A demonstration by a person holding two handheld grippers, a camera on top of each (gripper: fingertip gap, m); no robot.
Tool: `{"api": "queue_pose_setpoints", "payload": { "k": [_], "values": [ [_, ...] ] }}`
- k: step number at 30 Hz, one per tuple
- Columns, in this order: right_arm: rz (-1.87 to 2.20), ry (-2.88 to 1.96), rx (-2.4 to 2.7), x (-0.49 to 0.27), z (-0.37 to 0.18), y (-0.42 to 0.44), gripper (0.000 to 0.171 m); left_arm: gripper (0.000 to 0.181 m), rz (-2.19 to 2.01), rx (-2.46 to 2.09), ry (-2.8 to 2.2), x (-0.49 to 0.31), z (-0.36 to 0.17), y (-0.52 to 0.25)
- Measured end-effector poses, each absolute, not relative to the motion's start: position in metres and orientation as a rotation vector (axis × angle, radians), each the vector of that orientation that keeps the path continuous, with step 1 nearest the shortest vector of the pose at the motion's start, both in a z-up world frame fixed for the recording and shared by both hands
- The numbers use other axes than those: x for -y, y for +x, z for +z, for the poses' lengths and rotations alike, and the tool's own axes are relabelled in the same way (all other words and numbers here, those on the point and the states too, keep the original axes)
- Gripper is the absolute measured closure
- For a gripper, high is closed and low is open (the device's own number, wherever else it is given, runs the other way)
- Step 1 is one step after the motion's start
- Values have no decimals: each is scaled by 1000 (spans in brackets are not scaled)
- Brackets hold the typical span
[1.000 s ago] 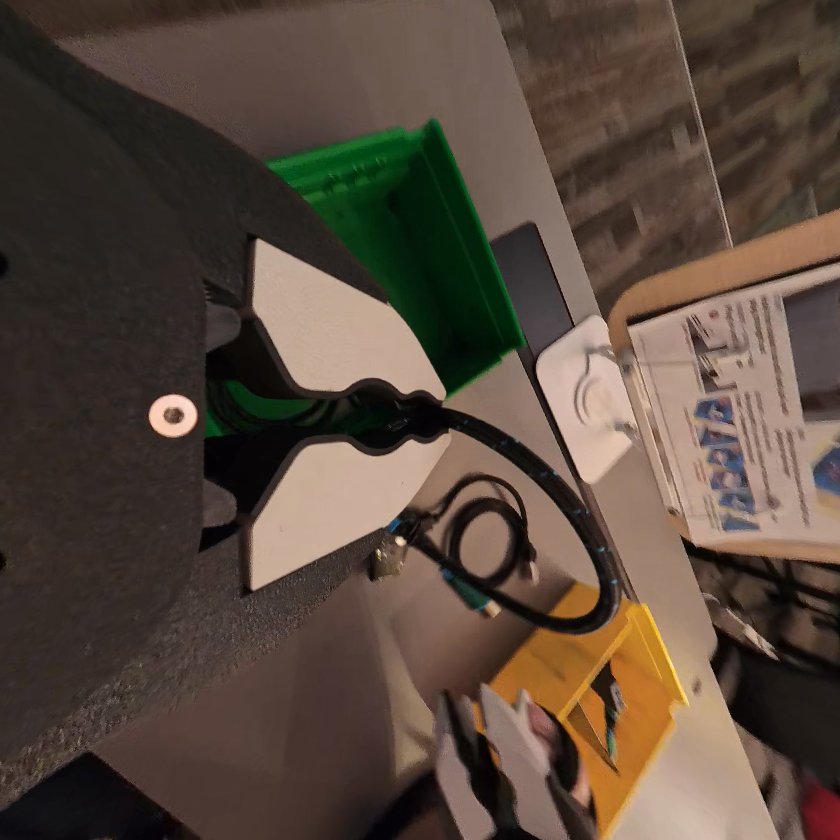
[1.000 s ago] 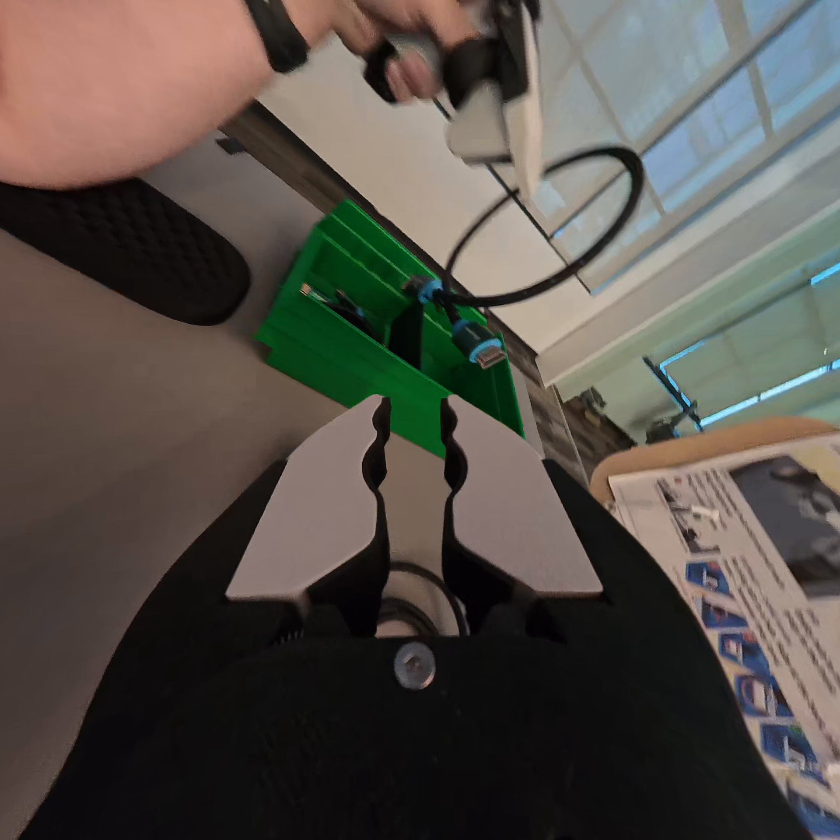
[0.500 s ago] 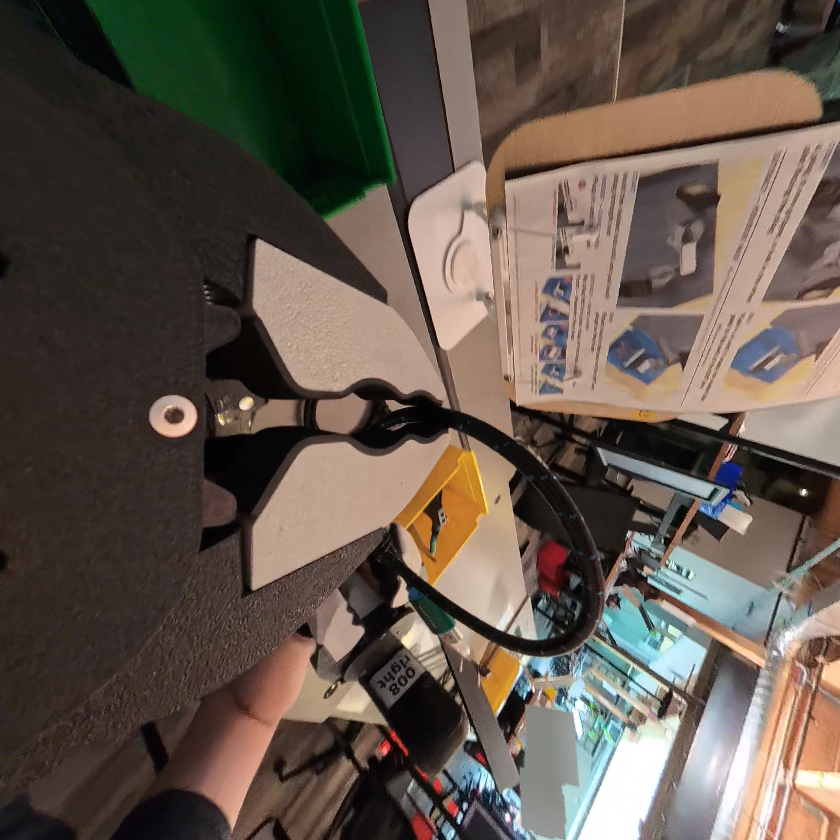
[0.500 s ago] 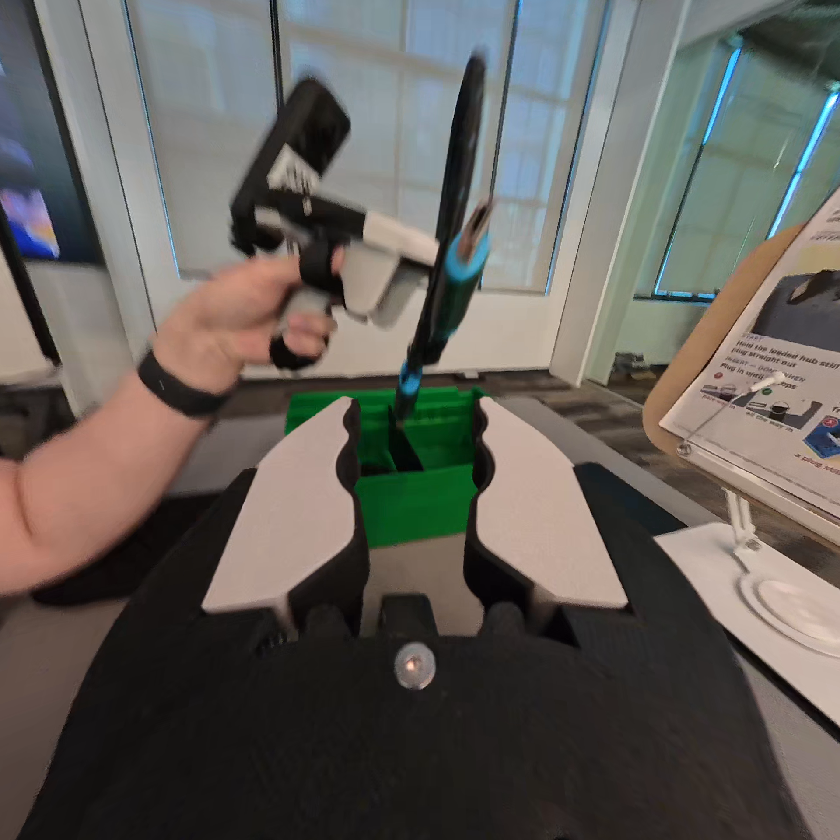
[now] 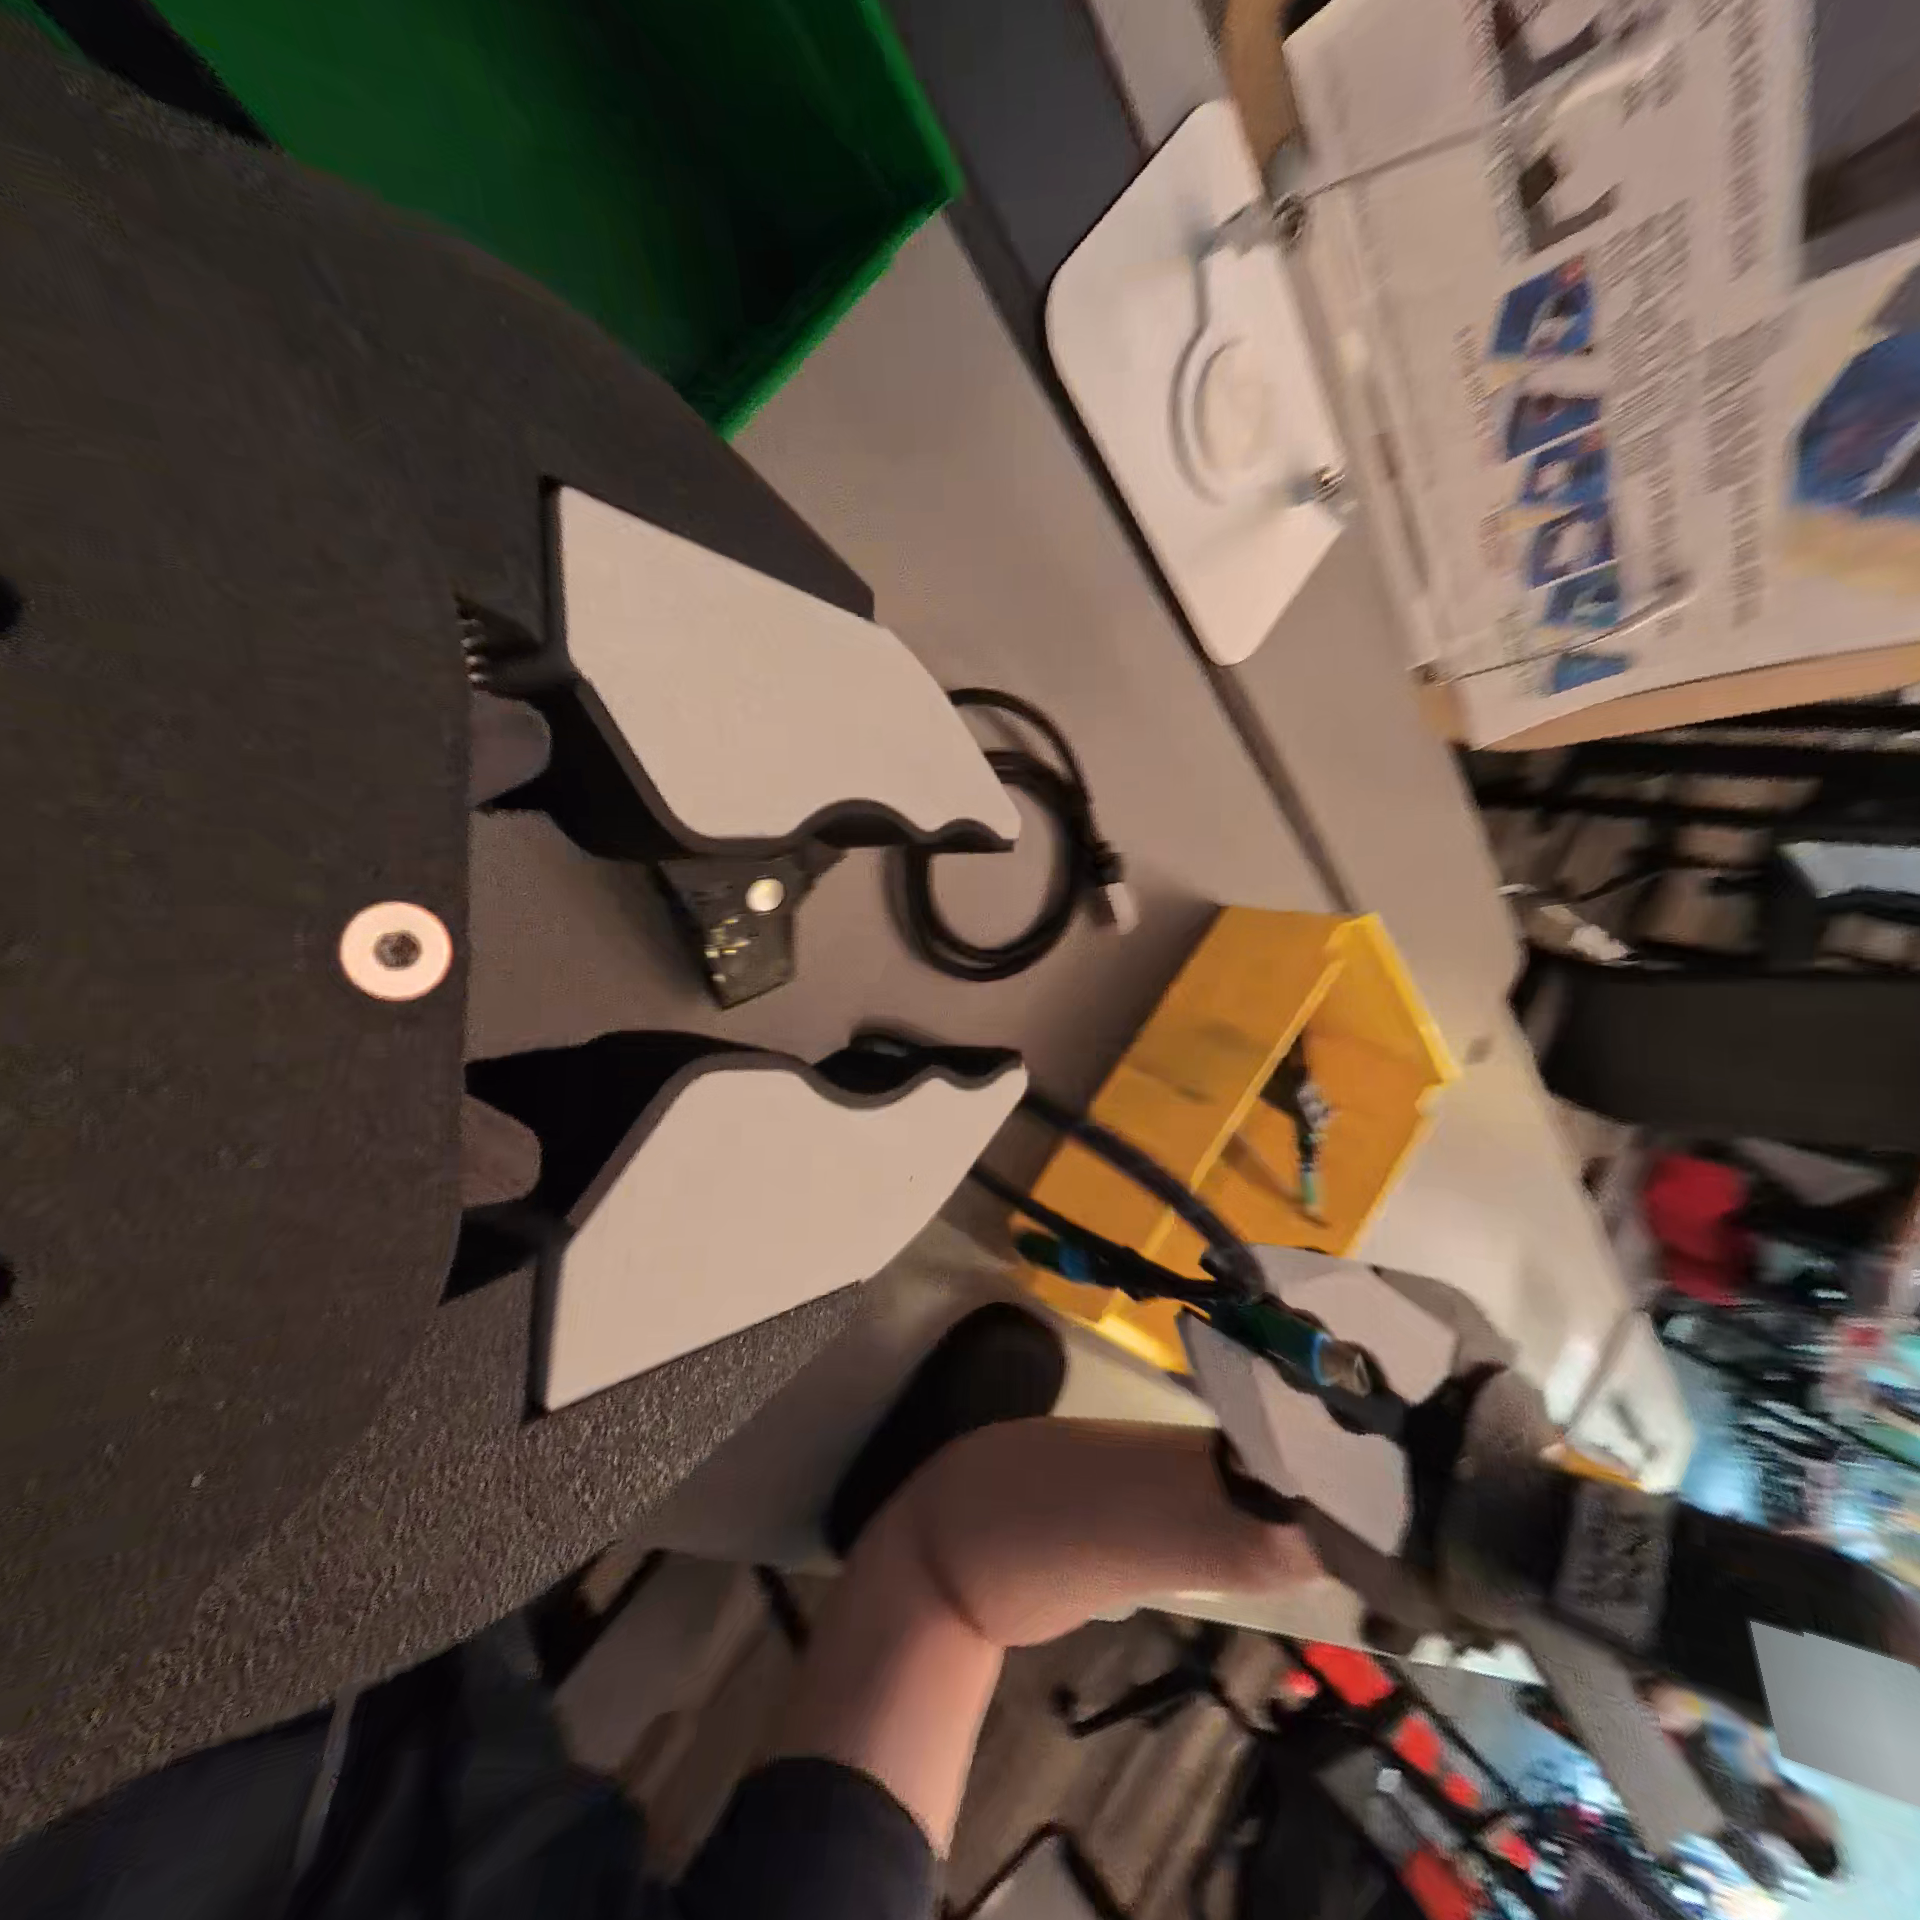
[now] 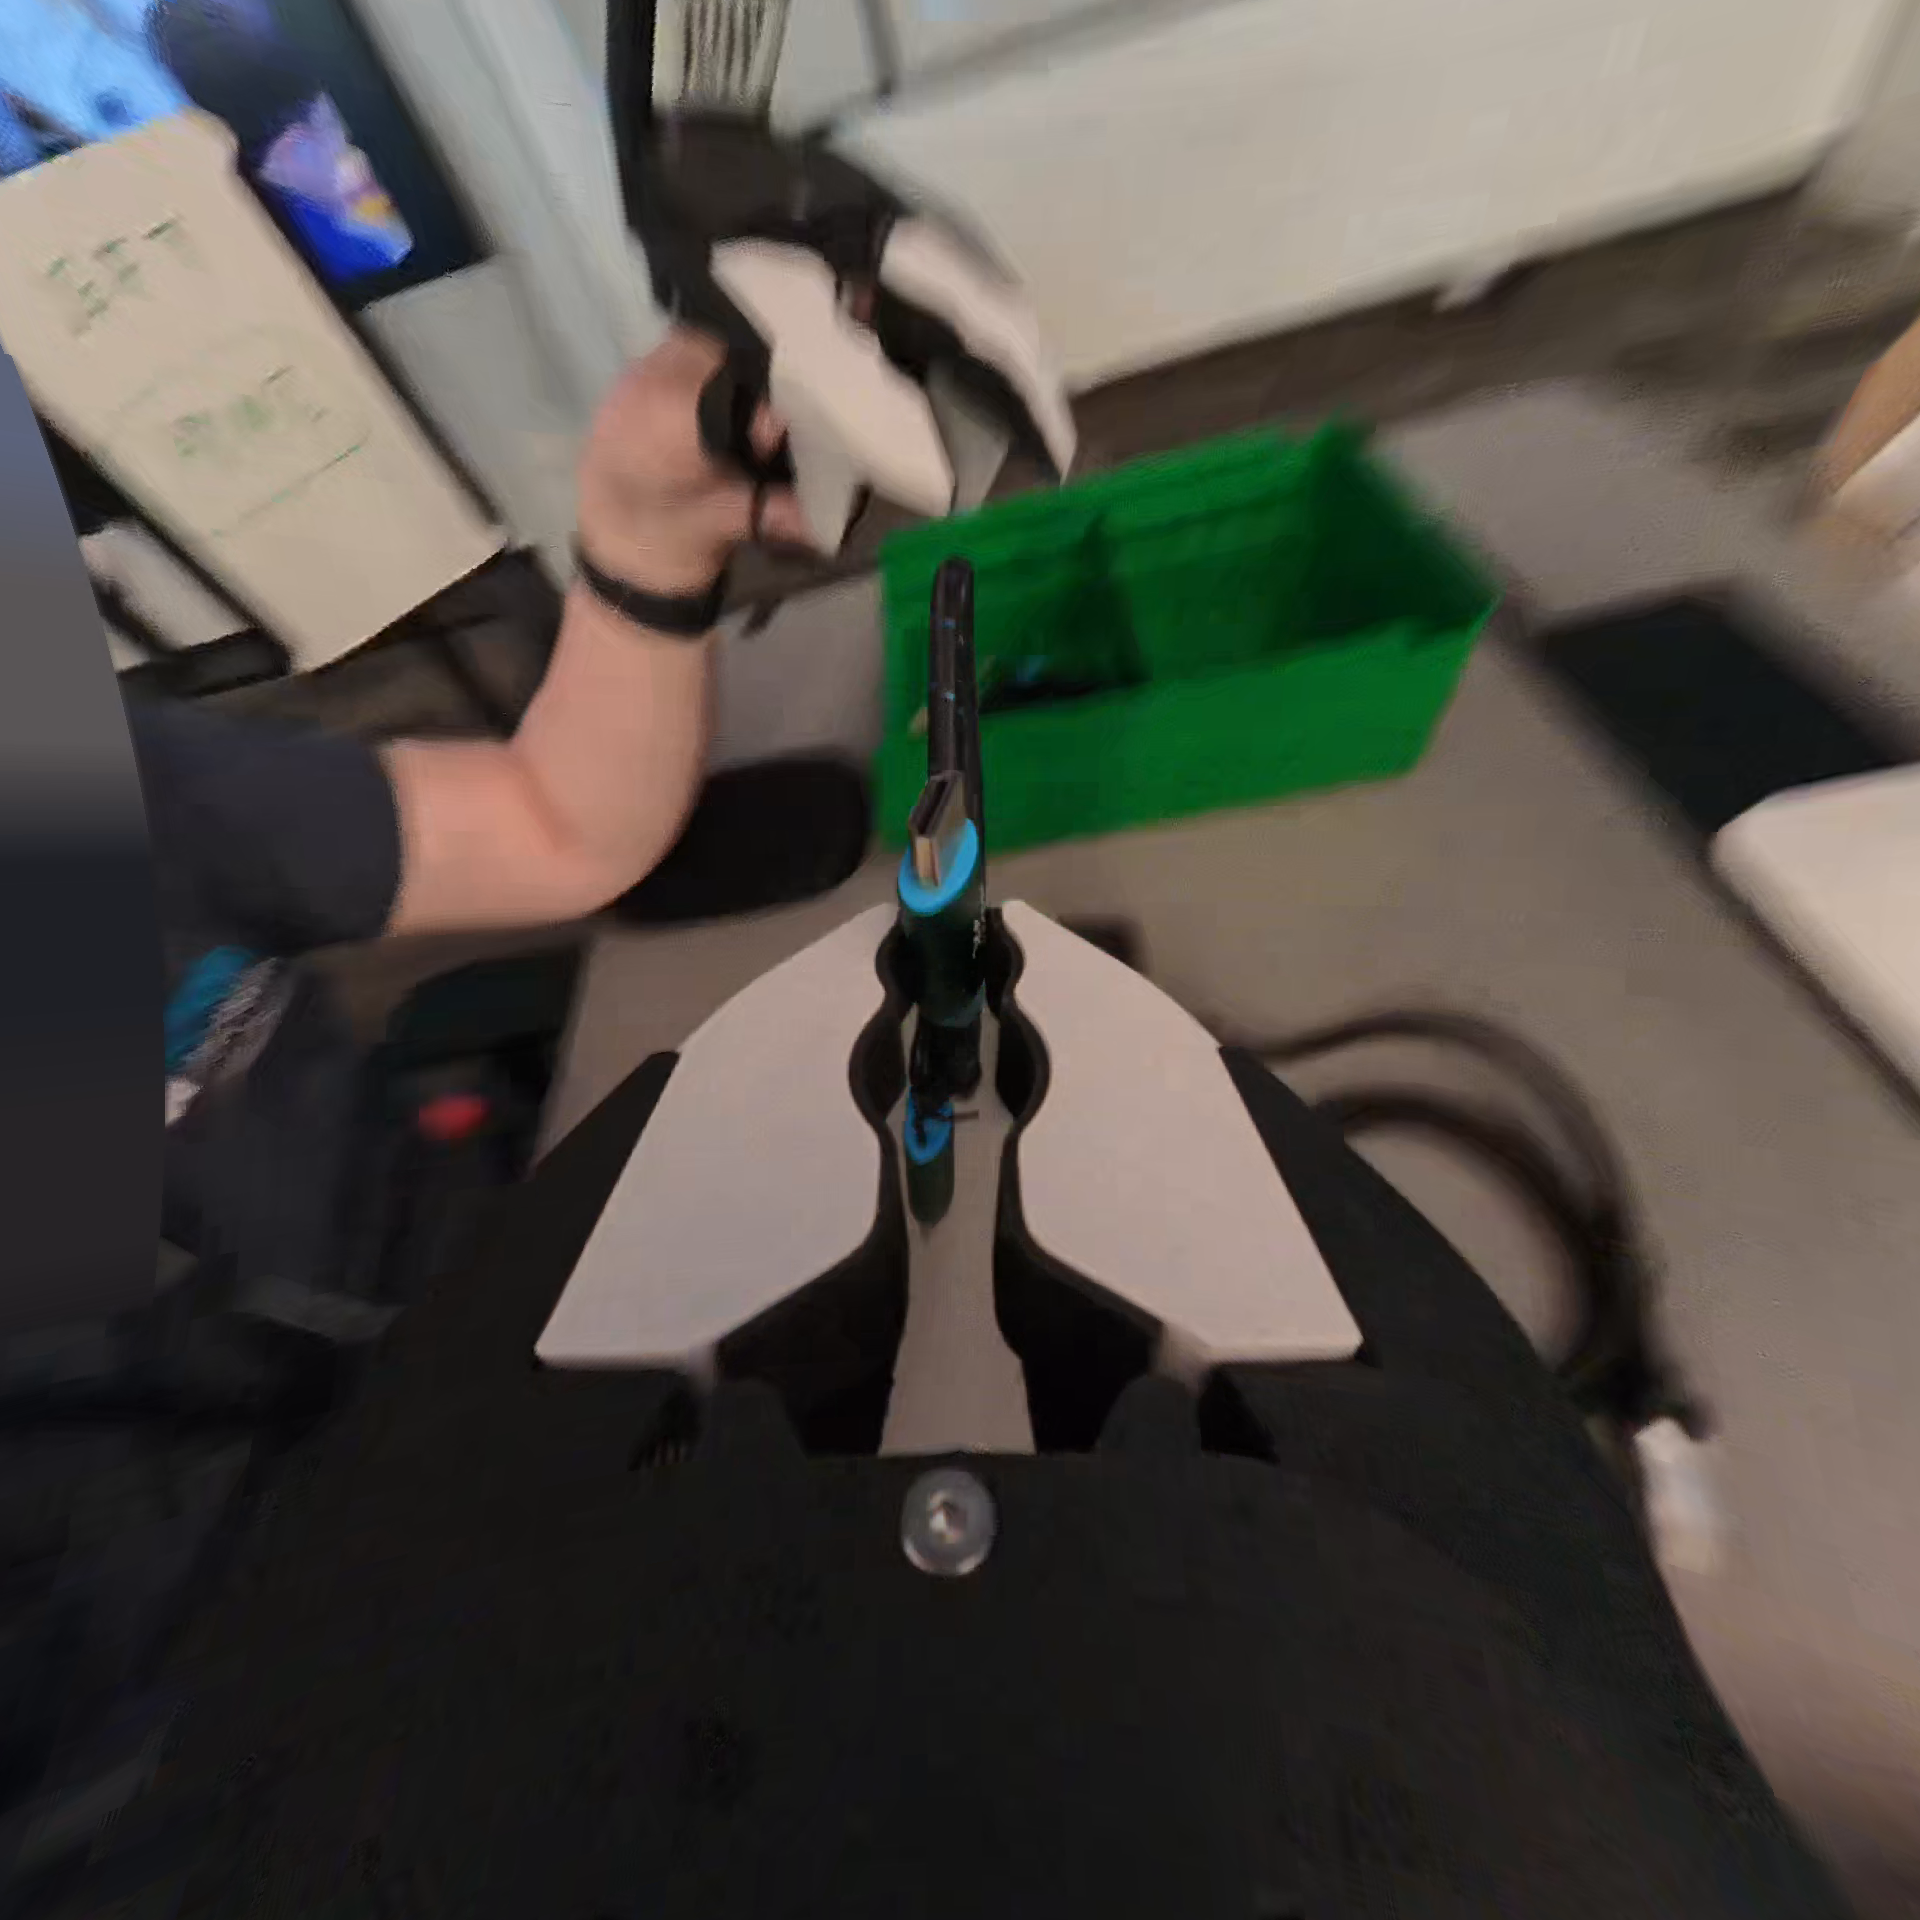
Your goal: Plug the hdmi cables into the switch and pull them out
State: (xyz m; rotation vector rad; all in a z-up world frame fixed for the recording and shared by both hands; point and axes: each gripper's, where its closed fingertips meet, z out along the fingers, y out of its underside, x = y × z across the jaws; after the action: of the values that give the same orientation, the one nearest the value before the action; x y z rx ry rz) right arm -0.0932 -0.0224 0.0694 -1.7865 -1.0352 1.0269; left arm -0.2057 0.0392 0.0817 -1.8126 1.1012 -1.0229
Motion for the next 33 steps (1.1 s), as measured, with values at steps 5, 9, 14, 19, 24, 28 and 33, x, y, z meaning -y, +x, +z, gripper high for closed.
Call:
{"api": "queue_pose_setpoints", "payload": {
  "k": [5, 9, 14, 19, 24, 28, 33],
  "values": [
    [1562, -2100, 1267, 66, 1, -89, 159, 147, -960, -1277, -1829, -27, 65, -207],
    [1263, -2459, 1444, 61, -84, -99, 158, 137, -695, -1498, -1934, -25, 22, -209],
    [1026, -2635, 1443, 49, -125, -104, 157, 135, -420, -1508, -1924, -46, 9, -213],
    [726, -2574, 1420, 27, -124, -100, 145, 135, -553, -1451, -1892, -41, 29, -219],
    [553, -2281, 1299, -5, -89, -125, 129, 134, -543, -1325, -1862, -50, 55, -253],
    [587, -2260, 1278, 5, -103, -168, 94, 135, -595, -1220, -1815, -50, 78, -271],
    [387, -2372, 1202, -6, -143, -171, 90, 135, -585, -1232, -1797, -43, 82, -276]
  ]
}}
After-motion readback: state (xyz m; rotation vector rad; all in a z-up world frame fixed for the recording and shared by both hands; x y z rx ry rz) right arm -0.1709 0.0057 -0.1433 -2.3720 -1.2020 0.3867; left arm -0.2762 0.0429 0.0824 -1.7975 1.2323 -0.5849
